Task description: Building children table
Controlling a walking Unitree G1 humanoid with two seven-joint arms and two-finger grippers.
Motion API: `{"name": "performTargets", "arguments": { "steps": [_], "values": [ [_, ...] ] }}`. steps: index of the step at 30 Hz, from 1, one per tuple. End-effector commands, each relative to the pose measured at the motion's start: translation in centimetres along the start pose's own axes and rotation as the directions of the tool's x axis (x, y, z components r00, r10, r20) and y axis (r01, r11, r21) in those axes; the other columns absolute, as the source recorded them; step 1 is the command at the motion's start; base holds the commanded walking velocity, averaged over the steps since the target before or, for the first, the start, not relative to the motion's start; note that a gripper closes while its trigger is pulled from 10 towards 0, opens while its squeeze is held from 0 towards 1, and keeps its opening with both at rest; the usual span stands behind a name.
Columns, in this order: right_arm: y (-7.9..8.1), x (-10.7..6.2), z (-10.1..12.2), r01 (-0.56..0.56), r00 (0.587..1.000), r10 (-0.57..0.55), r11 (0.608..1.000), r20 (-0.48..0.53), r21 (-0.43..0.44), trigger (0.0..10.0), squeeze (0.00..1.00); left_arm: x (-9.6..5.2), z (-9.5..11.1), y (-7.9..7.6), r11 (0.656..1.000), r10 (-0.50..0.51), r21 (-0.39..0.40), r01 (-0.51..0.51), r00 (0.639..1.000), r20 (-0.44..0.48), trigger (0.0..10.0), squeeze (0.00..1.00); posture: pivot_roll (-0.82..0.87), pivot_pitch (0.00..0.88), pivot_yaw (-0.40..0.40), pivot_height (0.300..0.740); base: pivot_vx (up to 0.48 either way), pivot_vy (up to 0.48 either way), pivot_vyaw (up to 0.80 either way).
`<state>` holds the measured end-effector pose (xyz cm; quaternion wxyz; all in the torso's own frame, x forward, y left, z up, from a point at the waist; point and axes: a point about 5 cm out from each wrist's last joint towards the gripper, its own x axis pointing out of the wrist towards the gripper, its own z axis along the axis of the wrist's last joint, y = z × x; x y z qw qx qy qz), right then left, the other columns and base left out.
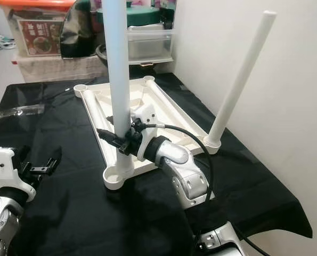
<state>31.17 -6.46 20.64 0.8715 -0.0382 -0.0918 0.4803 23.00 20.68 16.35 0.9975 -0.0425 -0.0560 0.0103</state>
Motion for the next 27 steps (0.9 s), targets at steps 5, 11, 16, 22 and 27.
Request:
{"name": "performTargets", "arguments": {
  "steps": [5, 11, 16, 22, 27],
  "values": [
    [0.1, 0.8, -0.3, -0.029, 0.999, 0.028, 0.999, -0.016, -0.034, 10.0, 0.00, -0.3, 0.2, 0.2, 1.000, -0.007, 0.003, 0.007, 1.000, 0.013, 10.0, 0.00, 0.10, 0.000, -0.093, 0.740, 0.000, 0.000, 0.00],
    [1.8, 1.1, -0.2, -0.123, 0.992, 0.123, 0.992, -0.005, -0.031, 10.0, 0.00, -0.6, 0.2, 0.8, 1.000, 0.017, 0.010, -0.018, 1.000, 0.016, 10.0, 0.00, 0.10, 0.000, -0.100, 0.740, 0.000, 0.000, 0.00],
    [3.0, 0.9, -0.5, -0.169, 0.986, 0.169, 0.986, -0.005, -0.008, 10.0, 0.00, -0.7, 0.3, 1.5, 0.999, 0.039, 0.006, -0.039, 0.999, 0.018, 10.0, 0.00, 0.10, 0.000, -0.100, 0.740, 0.000, 0.000, 0.00],
    [3.2, 0.9, -1.1, -0.164, 0.986, 0.164, 0.986, -0.019, 0.020, 10.0, 0.00, -0.7, 0.1, 1.2, 1.000, 0.013, -0.005, -0.013, 1.000, 0.007, 10.0, 0.00, 0.10, 0.000, -0.100, 0.740, 0.000, 0.071, 0.00],
    [2.6, 1.1, -1.3, -0.126, 0.992, 0.126, 0.992, -0.029, 0.023, 10.0, 0.00, -0.6, 0.0, 0.4, 1.000, -0.009, 0.000, 0.009, 1.000, 0.022, 10.0, 0.00, 0.10, 0.000, -0.100, 0.740, 0.000, 0.267, 0.00]
  ]
}}
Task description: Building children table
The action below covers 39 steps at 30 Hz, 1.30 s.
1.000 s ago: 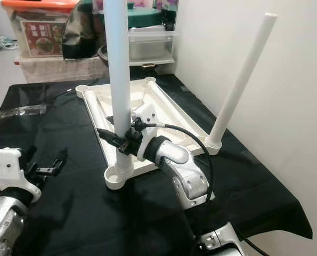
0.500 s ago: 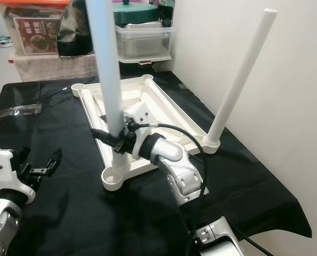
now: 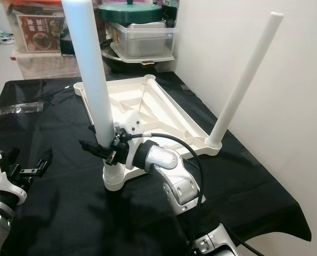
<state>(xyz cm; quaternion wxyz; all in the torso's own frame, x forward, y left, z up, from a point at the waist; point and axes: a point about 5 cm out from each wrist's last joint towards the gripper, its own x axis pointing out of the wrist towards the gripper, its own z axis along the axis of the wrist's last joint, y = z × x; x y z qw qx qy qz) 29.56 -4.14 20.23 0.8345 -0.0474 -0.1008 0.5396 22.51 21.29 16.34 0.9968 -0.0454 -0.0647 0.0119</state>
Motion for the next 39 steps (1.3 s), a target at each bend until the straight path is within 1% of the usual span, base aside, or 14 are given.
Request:
{"name": "performTargets", "arguments": {
  "steps": [1, 4, 11, 19, 21, 24, 26, 29, 31, 33, 34, 35, 37, 39],
  "values": [
    [-0.1, 0.0, -1.2, 0.020, 0.999, -0.018, 0.999, -0.047, 0.041, 10.0, 0.00, -0.1, -0.1, -0.3, 1.000, -0.012, 0.003, 0.012, 1.000, 0.004, 10.0, 0.00, 0.10, 0.000, -0.101, 0.740, 0.000, 0.000, 0.00],
    [-0.2, -0.1, -1.3, 0.025, 0.999, -0.022, 0.999, -0.049, 0.044, 10.0, 0.00, -0.1, -0.2, -0.4, 1.000, -0.015, 0.000, 0.015, 1.000, 0.002, 10.0, 0.00, 0.10, 0.000, -0.101, 0.740, 0.000, 0.000, 0.00],
    [-0.5, -0.4, -2.5, 0.042, 0.996, -0.027, 0.984, -0.088, 0.172, 10.0, 0.00, 0.0, -0.3, -0.7, 1.000, -0.026, -0.005, 0.026, 1.000, -0.003, 10.0, 0.00, 0.11, 0.000, -0.103, 0.740, 0.000, 0.000, 0.00],
    [-0.6, -0.6, -3.0, 0.035, 0.995, -0.014, 0.976, -0.098, 0.215, 10.0, 0.00, 0.0, -0.4, -0.8, 1.000, -0.028, -0.008, 0.028, 1.000, 0.000, 10.0, 0.00, 0.11, 0.000, -0.104, 0.740, 0.000, 0.000, 0.00],
    [-0.4, -0.8, -3.2, -0.013, 0.995, 0.036, 0.969, -0.088, 0.247, 10.0, 0.00, 0.1, -0.4, -0.9, 0.999, -0.032, -0.016, 0.032, 0.999, -0.001, 10.0, 0.00, 0.11, 0.000, -0.101, 0.740, 0.000, 0.000, 0.00],
    [-0.2, -0.9, -3.3, -0.045, 0.994, 0.069, 0.963, -0.081, 0.265, 10.0, 0.00, 0.1, -0.5, -0.9, 0.999, -0.035, -0.019, 0.035, 0.999, -0.001, 10.0, 0.00, 0.11, 0.000, -0.101, 0.740, 0.000, 0.000, 0.00],
    [0.0, -1.1, -3.3, -0.116, 0.988, 0.141, 0.948, -0.067, 0.296, 10.0, 0.00, 0.3, -0.4, -1.1, 0.999, -0.042, -0.026, 0.042, 0.999, 0.002, 10.0, 0.00, 0.11, 0.000, -0.101, 0.740, 0.000, 0.000, 0.00],
    [0.0, -1.2, -3.3, -0.145, 0.983, 0.171, 0.947, -0.068, 0.285, 10.0, 0.00, 0.3, -0.4, -1.1, 0.999, -0.042, -0.023, 0.042, 0.999, 0.004, 10.0, 0.00, 0.11, 0.000, -0.104, 0.740, 0.000, 0.000, 0.00],
    [0.4, -1.4, -3.2, -0.199, 0.973, 0.222, 0.947, -0.067, 0.251, 10.0, 0.00, 0.2, -0.4, -1.1, 0.999, -0.034, -0.021, 0.034, 0.999, 0.008, 10.0, 0.00, 0.12, 0.000, -0.113, 0.740, 0.000, 0.000, 0.00],
    [0.4, -1.4, -3.2, -0.199, 0.973, 0.222, 0.947, -0.067, 0.251, 10.0, 0.00, 0.2, -0.4, -1.1, 0.999, -0.034, -0.021, 0.034, 0.999, 0.008, 10.0, 0.00, 0.12, 0.000, -0.113, 0.740, 0.000, 0.000, 0.00],
    [0.8, -1.5, -3.2, -0.224, 0.967, 0.244, 0.949, -0.069, 0.221, 10.0, 0.00, 0.2, -0.4, -1.1, 0.999, -0.031, -0.020, 0.031, 0.999, 0.009, 10.0, 0.00, 0.12, 0.000, -0.115, 0.740, 0.000, 0.000, 0.00],
    [0.8, -1.5, -3.2, -0.224, 0.967, 0.244, 0.949, -0.069, 0.221, 10.0, 0.00, 0.2, -0.4, -1.1, 0.999, -0.031, -0.020, 0.031, 0.999, 0.009, 10.0, 0.00, 0.12, 0.000, -0.115, 0.740, 0.000, 0.000, 0.00],
    [2.0, -1.7, -3.7, -0.265, 0.956, 0.283, 0.946, -0.081, 0.186, 10.0, 0.00, 0.0, -0.5, -1.2, 0.999, -0.027, -0.023, 0.028, 1.000, 0.008, 10.0, 0.00, 0.13, 0.000, -0.123, 0.740, 0.000, 0.000, 0.00],
    [2.0, -1.7, -3.7, -0.265, 0.956, 0.283, 0.946, -0.081, 0.186, 10.0, 0.00, 0.0, -0.5, -1.2, 0.999, -0.027, -0.023, 0.028, 1.000, 0.008, 10.0, 0.00, 0.13, 0.000, -0.123, 0.740, 0.000, 0.000, 0.00]
  ]
}}
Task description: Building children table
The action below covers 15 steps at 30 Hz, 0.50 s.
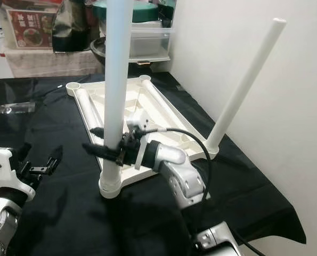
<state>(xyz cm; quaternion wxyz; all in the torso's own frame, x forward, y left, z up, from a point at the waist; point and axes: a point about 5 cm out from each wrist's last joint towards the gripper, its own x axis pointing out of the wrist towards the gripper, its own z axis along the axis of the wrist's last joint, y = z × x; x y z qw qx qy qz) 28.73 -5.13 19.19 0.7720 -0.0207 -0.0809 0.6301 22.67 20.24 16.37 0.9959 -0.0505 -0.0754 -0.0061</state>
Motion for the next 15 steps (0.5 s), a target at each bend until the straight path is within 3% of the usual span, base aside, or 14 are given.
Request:
{"name": "performTargets", "arguments": {
  "steps": [1, 12, 14, 15],
  "values": [
    [1.6, -0.1, -3.3, -0.066, 0.990, 0.078, 0.992, -0.116, 0.104, 10.0, 0.00, -0.2, -0.4, -0.1, 1.000, 0.009, -0.011, -0.009, 1.000, -0.012, 10.0, 0.00, 0.13, 0.000, -0.123, 0.740, 0.000, 0.000, 0.00],
    [2.1, 0.3, -3.6, -0.069, 0.987, 0.084, 0.992, -0.139, 0.105, 10.0, 0.00, -0.2, -0.2, 0.1, 1.000, 0.021, -0.006, -0.021, 1.000, 0.000, 10.0, 0.00, 0.13, 0.000, -0.127, 0.740, 0.000, 0.000, 0.00],
    [1.9, 0.4, -3.9, -0.040, 0.986, 0.060, 0.991, -0.157, 0.129, 10.0, 0.00, -0.1, -0.1, 0.1, 1.000, 0.021, -0.008, -0.021, 1.000, 0.000, 10.0, 0.00, 0.13, 0.000, -0.127, 0.740, 0.000, 0.000, 0.00],
    [1.0, 0.7, -4.6, 0.086, 0.977, -0.050, 0.982, -0.209, 0.170, 10.0, 0.00, -0.1, -0.1, 0.1, 1.000, 0.021, -0.009, -0.021, 1.000, 0.000, 10.0, 0.00, 0.13, 0.000, -0.128, 0.740, 0.000, 0.000, 0.00]
  ]
}}
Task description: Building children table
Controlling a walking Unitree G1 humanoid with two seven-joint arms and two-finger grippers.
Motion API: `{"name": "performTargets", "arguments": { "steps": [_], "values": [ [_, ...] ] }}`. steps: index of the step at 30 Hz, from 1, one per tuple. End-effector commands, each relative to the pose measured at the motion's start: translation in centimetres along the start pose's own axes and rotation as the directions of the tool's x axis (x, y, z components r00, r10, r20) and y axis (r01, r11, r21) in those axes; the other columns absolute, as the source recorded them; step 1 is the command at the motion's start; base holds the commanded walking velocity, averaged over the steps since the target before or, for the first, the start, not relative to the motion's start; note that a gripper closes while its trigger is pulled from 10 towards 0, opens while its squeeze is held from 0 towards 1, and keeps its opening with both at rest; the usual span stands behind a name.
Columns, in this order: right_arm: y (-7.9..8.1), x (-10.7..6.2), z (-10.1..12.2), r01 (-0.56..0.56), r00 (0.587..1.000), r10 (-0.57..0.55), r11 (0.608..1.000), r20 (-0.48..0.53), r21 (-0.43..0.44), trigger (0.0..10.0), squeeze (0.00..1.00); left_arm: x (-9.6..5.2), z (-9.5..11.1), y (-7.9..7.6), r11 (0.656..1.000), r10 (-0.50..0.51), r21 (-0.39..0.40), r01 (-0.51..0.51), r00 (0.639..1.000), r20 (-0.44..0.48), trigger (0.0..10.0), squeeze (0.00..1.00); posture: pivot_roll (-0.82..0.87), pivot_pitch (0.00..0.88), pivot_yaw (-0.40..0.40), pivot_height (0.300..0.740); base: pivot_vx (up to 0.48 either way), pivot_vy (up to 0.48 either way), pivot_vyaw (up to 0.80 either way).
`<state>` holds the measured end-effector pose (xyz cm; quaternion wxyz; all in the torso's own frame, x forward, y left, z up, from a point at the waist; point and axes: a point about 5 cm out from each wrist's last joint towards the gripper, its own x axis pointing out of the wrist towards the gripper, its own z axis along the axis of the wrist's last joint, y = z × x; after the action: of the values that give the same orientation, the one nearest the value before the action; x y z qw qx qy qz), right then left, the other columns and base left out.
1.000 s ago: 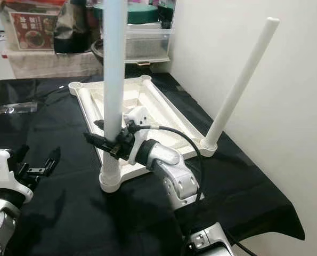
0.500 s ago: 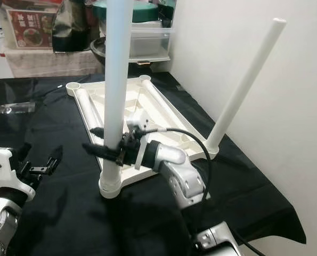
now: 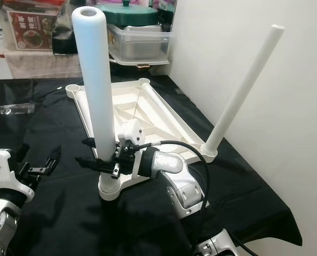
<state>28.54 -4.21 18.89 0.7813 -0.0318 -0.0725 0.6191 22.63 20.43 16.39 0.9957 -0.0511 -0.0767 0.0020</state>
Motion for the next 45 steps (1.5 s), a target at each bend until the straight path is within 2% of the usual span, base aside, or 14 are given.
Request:
{"name": "performTargets", "arguments": {
  "steps": [1, 3, 4, 5, 6, 7, 8, 9, 11, 18, 23, 25, 32, 45],
  "values": [
    [-1.4, -0.2, -5.4, 0.331, 0.923, -0.262, 0.914, -0.282, 0.235, 10.0, 0.00, 0.0, -0.1, -0.1, 1.000, 0.007, -0.010, -0.007, 1.000, -0.003, 10.0, 0.00, 0.13, 0.000, -0.128, 0.740, 0.000, 0.000, 0.00],
    [-1.4, -0.2, -5.4, 0.331, 0.923, -0.262, 0.914, -0.282, 0.235, 10.0, 0.00, 0.0, -0.1, -0.1, 1.000, 0.007, -0.010, -0.007, 1.000, -0.003, 10.0, 0.00, 0.13, 0.000, -0.128, 0.740, 0.000, 0.000, 0.00],
    [-2.5, -0.4, -6.4, 0.504, 0.840, -0.400, 0.826, -0.367, 0.254, 10.0, 0.00, 0.0, -0.1, 0.0, 1.000, 0.008, -0.010, -0.009, 1.000, -0.001, 10.0, 0.00, 0.13, 0.000, -0.128, 0.740, 0.000, 0.000, 0.00],
    [-2.5, -0.4, -6.4, 0.504, 0.840, -0.400, 0.826, -0.367, 0.254, 10.0, 0.00, 0.0, -0.1, 0.0, 1.000, 0.008, -0.010, -0.009, 1.000, -0.001, 10.0, 0.00, 0.13, 0.000, -0.128, 0.740, 0.000, 0.000, 0.00],
    [-3.3, -1.2, -7.4, 0.661, 0.735, -0.524, 0.695, -0.429, 0.284, 10.0, 0.00, 0.1, -0.1, 0.0, 1.000, 0.011, -0.011, -0.011, 1.000, 0.000, 10.0, 0.00, 0.13, 0.000, -0.126, 0.740, 0.000, 0.000, 0.00],
    [-3.3, -1.2, -7.4, 0.661, 0.735, -0.524, 0.695, -0.429, 0.284, 10.0, 0.00, 0.1, -0.1, 0.0, 1.000, 0.011, -0.011, -0.011, 1.000, 0.000, 10.0, 0.00, 0.13, 0.000, -0.126, 0.740, 0.000, 0.000, 0.00],
    [-3.6, -1.9, -8.0, 0.739, 0.666, -0.588, 0.602, -0.459, 0.302, 10.0, 0.00, 0.1, -0.1, 0.0, 1.000, 0.013, -0.012, -0.013, 1.000, 0.002, 10.0, 0.00, 0.13, 0.000, -0.120, 0.740, 0.000, 0.000, 0.00],
    [-3.6, -1.9, -8.0, 0.739, 0.666, -0.588, 0.602, -0.459, 0.302, 10.0, 0.00, 0.1, -0.1, 0.0, 1.000, 0.013, -0.012, -0.013, 1.000, 0.002, 10.0, 0.00, 0.13, 0.000, -0.120, 0.740, 0.000, 0.000, 0.00],
    [-4.0, -3.2, -8.3, 0.820, 0.572, -0.672, 0.487, -0.470, 0.301, 10.0, 0.00, 0.1, 0.0, 0.1, 1.000, 0.013, -0.007, -0.013, 1.000, 0.001, 10.0, 0.00, 0.12, 0.000, -0.112, 0.740, 0.000, 0.000, 0.00],
    [-4.5, -4.8, -8.1, 0.893, 0.450, -0.754, 0.375, -0.478, 0.248, 10.0, 0.00, 0.3, 0.1, 0.3, 1.000, 0.017, 0.001, -0.017, 1.000, 0.006, 10.0, 0.00, 0.11, 0.000, -0.108, 0.740, 0.000, 0.000, 0.00],
    [-4.5, -4.9, -8.0, 0.896, 0.444, -0.764, 0.360, -0.469, 0.260, 10.0, 0.00, 0.4, 0.1, 0.2, 1.000, 0.020, 0.001, -0.020, 1.000, 0.009, 10.0, 0.00, 0.11, 0.000, -0.105, 0.740, 0.000, 0.000, 0.00],
    [-4.8, -3.3, -6.3, 0.830, 0.551, -0.746, 0.448, -0.374, 0.332, 10.0, 0.00, 0.4, 0.2, 0.0, 1.000, 0.010, -0.006, -0.010, 1.000, 0.005, 10.0, 0.00, 0.11, 0.000, -0.104, 0.740, 0.000, 0.000, 0.00],
    [-5.2, -2.1, -5.0, 0.784, 0.614, -0.726, 0.512, -0.310, 0.352, 10.0, 0.00, 0.5, 0.1, -0.3, 1.000, -0.005, -0.005, 0.005, 1.000, -0.012, 10.0, 0.00, 0.11, 0.000, -0.101, 0.740, -0.069, 0.000, 0.00],
    [-5.4, -1.6, -4.0, 0.761, 0.637, -0.725, 0.535, -0.263, 0.367, 10.0, 0.00, 0.8, 0.0, -0.1, 1.000, 0.017, 0.017, -0.017, 1.000, -0.022, 10.0, 0.00, 0.11, 0.000, -0.094, 0.740, -0.111, 0.000, 0.00]
  ]
}}
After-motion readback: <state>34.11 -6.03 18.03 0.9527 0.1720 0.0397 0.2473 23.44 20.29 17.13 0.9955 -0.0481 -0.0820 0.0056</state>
